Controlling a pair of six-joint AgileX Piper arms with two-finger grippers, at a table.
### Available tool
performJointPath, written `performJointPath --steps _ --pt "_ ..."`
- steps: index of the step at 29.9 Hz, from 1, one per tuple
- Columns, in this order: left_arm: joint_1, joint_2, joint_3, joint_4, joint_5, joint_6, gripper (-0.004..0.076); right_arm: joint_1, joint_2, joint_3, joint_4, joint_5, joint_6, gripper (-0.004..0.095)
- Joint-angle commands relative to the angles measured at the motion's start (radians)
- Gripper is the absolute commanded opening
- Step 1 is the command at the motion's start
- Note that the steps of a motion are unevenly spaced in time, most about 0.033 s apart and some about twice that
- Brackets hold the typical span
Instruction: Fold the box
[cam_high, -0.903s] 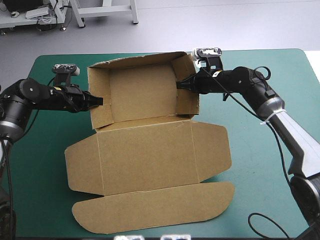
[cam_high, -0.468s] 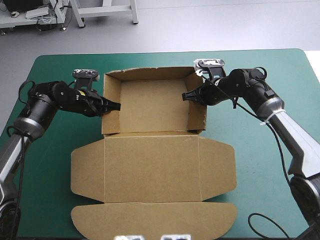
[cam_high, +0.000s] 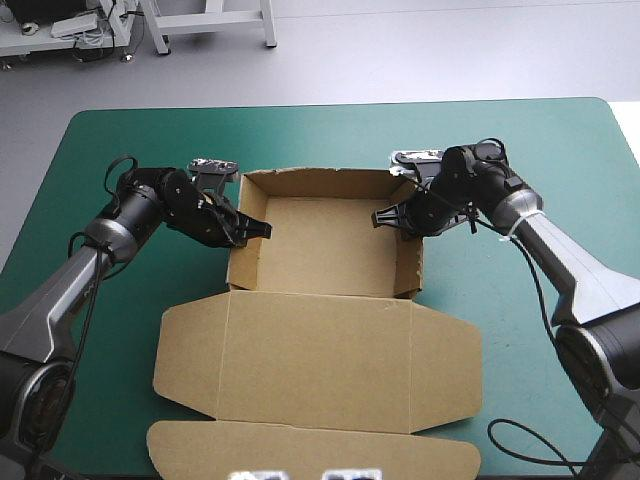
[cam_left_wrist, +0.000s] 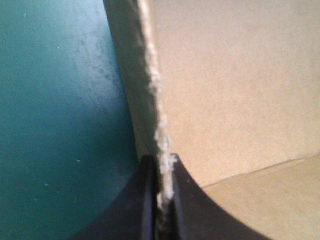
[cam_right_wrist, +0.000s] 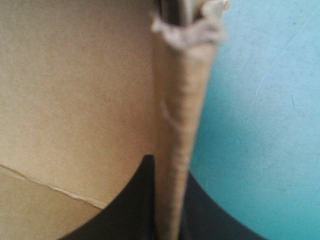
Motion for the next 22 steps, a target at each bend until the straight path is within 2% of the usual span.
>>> performJointPath --steps 1,13,22 --pt "-0.02 -0.006 -0.026 -0.032 -0.001 -0.021 -0.0009 0.016 -0.002 -0.033 0.089 -0.007 -0.01 -0.0011" --pt "-0.02 0.093 -0.026 -0.039 0.008 -0.011 -0.0009 0.016 0.057 -0.035 0.097 -0.09 0.009 -0.0011" --pt "-0.02 0.105 -0.026 -0.042 0.018 0.018 -0.0008 0.016 0.057 -0.034 0.082 -0.122 0.005 0.0008"
